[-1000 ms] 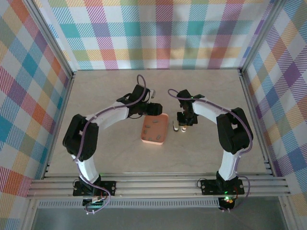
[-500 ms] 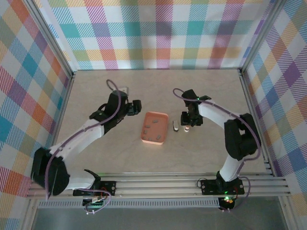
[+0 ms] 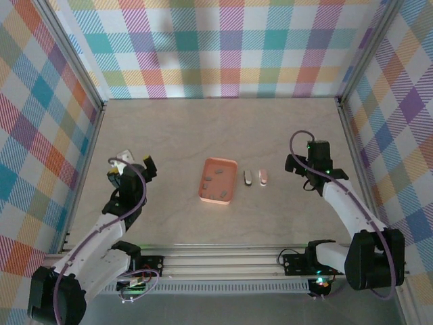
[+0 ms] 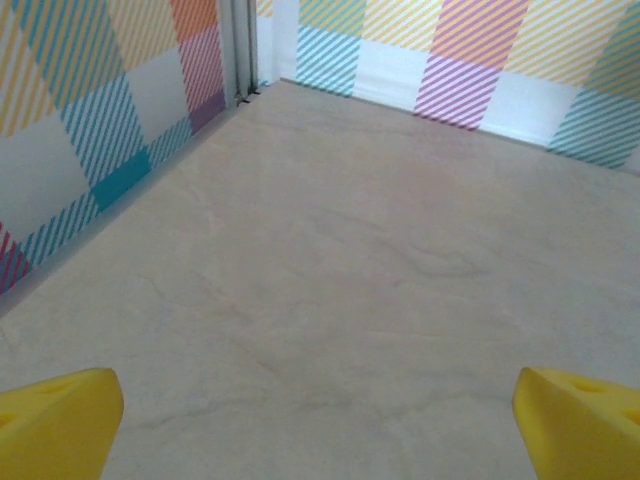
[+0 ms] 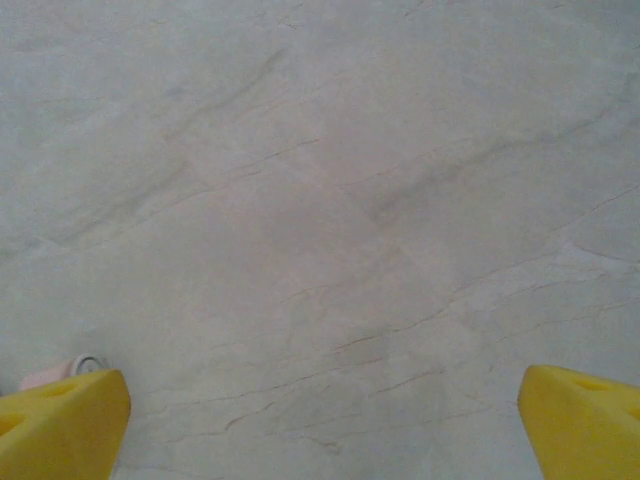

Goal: Load the staples into the stapler

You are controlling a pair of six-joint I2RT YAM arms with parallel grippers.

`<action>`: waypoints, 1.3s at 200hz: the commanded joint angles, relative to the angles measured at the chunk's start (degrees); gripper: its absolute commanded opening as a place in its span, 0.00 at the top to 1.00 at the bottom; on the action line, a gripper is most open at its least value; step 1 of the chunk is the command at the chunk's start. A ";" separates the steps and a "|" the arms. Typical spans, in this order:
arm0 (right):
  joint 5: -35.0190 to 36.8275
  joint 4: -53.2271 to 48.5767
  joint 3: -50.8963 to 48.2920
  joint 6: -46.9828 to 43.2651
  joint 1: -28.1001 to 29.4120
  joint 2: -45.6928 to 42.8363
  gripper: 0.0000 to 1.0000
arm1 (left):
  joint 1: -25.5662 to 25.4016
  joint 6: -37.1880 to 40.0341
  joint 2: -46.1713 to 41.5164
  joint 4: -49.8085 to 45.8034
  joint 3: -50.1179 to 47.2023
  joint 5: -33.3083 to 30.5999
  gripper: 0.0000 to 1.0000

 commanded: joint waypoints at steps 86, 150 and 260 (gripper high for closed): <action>-4.61 61.48 -23.08 -9.76 -5.49 8.32 0.01 | 2.78 19.55 31.90 47.40 -6.97 14.03 0.00; -20.50 70.45 -21.18 -14.66 -5.74 21.13 0.01 | 12.35 9.82 40.83 42.73 -1.42 19.79 0.00; -19.71 64.42 -17.59 -12.99 -6.62 21.44 0.01 | 11.45 10.94 40.89 41.20 -0.35 19.75 0.00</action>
